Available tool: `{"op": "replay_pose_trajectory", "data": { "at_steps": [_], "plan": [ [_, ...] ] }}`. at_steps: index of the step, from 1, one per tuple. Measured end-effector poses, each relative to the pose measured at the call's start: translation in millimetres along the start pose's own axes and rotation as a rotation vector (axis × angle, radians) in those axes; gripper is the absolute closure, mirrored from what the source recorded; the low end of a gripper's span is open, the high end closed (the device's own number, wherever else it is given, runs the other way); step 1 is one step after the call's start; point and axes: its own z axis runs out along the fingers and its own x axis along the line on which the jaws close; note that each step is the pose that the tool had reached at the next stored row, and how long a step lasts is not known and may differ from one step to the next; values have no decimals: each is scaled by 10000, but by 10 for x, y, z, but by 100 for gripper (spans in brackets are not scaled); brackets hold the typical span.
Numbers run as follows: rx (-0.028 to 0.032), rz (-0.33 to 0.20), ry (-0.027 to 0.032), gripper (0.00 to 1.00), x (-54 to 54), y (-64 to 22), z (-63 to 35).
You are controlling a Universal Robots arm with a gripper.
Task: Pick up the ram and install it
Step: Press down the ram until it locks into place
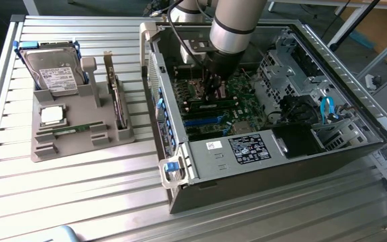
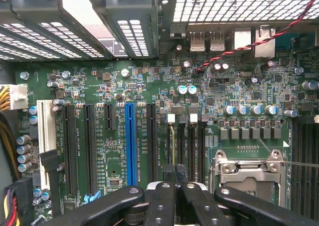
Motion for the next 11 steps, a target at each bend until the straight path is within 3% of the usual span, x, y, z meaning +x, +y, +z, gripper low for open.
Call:
{"op": "replay_pose_trajectory", "data": {
  "at_steps": [11],
  "plan": [
    [0,1,0,89,5,0,17]
  ]
}}
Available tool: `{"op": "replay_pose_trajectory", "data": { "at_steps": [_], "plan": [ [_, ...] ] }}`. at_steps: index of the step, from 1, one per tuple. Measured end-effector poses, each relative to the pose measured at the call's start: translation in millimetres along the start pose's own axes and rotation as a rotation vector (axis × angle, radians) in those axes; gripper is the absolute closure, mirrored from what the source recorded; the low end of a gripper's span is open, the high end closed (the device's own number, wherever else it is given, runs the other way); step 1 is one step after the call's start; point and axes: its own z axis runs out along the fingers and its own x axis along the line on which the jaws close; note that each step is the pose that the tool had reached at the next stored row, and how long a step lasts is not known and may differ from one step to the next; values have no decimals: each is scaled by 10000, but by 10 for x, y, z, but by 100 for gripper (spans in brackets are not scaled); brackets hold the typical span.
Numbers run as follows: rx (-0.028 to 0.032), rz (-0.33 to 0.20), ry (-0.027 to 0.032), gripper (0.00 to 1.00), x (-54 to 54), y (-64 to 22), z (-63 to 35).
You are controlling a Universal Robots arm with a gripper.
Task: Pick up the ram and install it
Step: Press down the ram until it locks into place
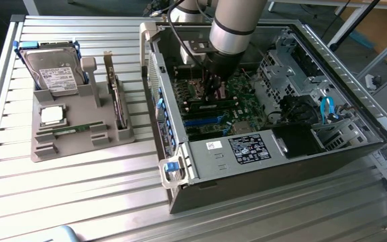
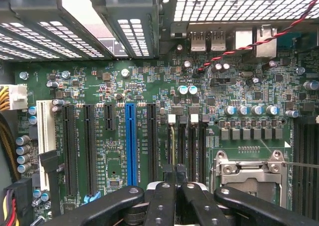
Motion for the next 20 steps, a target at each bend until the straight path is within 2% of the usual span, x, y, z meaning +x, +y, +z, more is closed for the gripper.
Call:
{"op": "replay_pose_trajectory", "data": {
  "at_steps": [20],
  "plan": [
    [-2,0,4,89,2,0,29]
  ]
}}
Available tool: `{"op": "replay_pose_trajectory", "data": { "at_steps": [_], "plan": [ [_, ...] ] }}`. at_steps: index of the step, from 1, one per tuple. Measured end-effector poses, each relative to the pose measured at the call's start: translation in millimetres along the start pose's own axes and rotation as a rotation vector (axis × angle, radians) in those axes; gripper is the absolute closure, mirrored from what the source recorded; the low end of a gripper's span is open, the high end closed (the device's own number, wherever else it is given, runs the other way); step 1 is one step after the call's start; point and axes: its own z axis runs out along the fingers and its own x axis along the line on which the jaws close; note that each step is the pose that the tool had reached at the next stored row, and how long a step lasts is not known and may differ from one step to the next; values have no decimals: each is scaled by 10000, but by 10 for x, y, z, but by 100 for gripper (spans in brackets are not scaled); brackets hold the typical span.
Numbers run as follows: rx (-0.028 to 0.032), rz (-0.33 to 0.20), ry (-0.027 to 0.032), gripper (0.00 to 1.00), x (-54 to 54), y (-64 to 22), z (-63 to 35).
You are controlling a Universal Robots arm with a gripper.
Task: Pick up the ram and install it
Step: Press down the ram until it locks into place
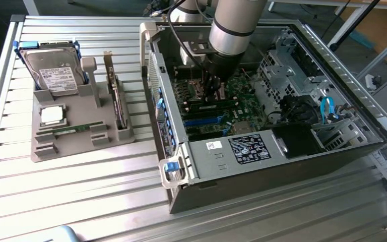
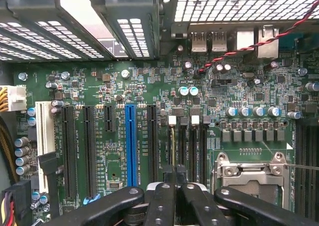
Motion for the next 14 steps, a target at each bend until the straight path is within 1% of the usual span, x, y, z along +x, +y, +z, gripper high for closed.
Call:
{"op": "replay_pose_trajectory", "data": {
  "at_steps": [14],
  "plan": [
    [1,1,-1,89,-1,0,28]
  ]
}}
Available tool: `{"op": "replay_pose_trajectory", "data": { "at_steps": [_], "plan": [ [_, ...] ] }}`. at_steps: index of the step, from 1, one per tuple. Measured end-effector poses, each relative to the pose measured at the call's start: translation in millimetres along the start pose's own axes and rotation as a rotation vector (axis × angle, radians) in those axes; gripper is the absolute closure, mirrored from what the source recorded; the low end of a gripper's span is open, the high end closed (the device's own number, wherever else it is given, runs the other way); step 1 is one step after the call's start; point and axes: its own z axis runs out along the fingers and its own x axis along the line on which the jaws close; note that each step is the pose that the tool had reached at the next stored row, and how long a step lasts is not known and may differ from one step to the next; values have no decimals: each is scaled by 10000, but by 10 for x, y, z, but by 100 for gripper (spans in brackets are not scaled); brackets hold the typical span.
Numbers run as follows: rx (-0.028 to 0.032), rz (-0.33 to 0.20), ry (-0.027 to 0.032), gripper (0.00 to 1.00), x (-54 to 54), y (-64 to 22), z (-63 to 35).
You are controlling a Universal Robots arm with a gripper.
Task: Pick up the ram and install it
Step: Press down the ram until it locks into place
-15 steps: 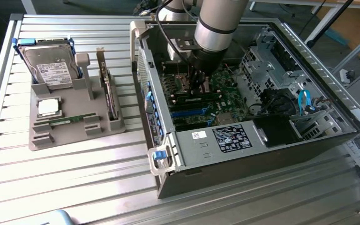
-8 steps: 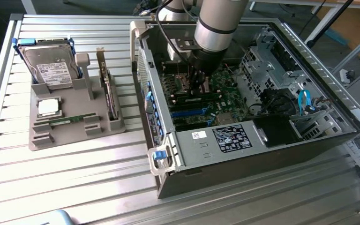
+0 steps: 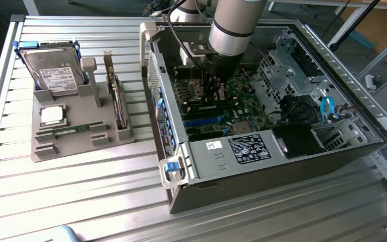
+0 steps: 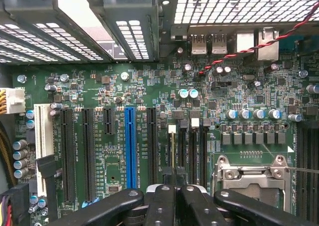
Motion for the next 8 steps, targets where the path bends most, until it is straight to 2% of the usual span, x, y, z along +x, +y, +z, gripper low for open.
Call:
{"op": "replay_pose_trajectory", "data": {
  "at_steps": [4,8],
  "plan": [
    [12,-1,-21,89,-2,-2,-26],
    [2,-1,-4,89,1,-1,-92]
  ]
}}
